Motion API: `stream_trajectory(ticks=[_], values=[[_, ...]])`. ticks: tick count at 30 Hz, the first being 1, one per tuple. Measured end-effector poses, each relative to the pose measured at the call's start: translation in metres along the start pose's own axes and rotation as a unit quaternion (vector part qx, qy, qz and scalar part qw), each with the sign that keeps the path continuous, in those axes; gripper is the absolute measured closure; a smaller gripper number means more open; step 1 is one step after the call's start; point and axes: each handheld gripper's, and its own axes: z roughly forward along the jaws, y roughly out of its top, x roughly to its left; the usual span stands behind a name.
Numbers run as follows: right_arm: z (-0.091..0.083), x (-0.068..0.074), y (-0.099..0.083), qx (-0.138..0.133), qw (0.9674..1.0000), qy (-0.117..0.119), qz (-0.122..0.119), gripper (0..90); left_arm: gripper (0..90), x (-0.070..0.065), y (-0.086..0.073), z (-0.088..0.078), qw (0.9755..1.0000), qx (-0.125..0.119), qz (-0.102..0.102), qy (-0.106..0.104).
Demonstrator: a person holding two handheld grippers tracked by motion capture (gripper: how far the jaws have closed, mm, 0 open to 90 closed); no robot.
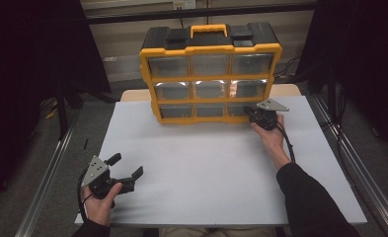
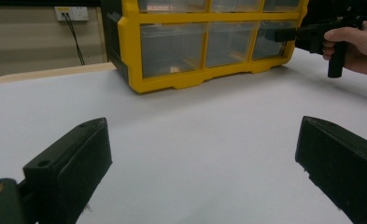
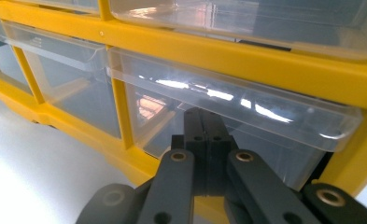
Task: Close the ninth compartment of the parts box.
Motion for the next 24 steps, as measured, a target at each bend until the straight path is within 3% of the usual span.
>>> stream_trajectory(ticks=[6, 16, 24], values=[[-0.001, -0.002, -0.001, 0.002, 1.0000, 0.006, 0.002, 89.5, 3.4, 0.001, 0.000, 0.001, 1.0000, -0.002, -0.004, 0.001], [-0.015, -0.005, 0.002, 0.003, 0.9998, 0.018, 0.002, 79.4, 3.4, 0.000, 0.001, -0.002, 1.0000, -0.006, 0.003, -0.002], [-0.027, 0.000, 0.002, 0.009, 0.9989, 0.032, 0.033, 50.6, 3.4, 0.000, 0.001, -0.001, 1.0000, -0.007, 0.000, -0.003]])
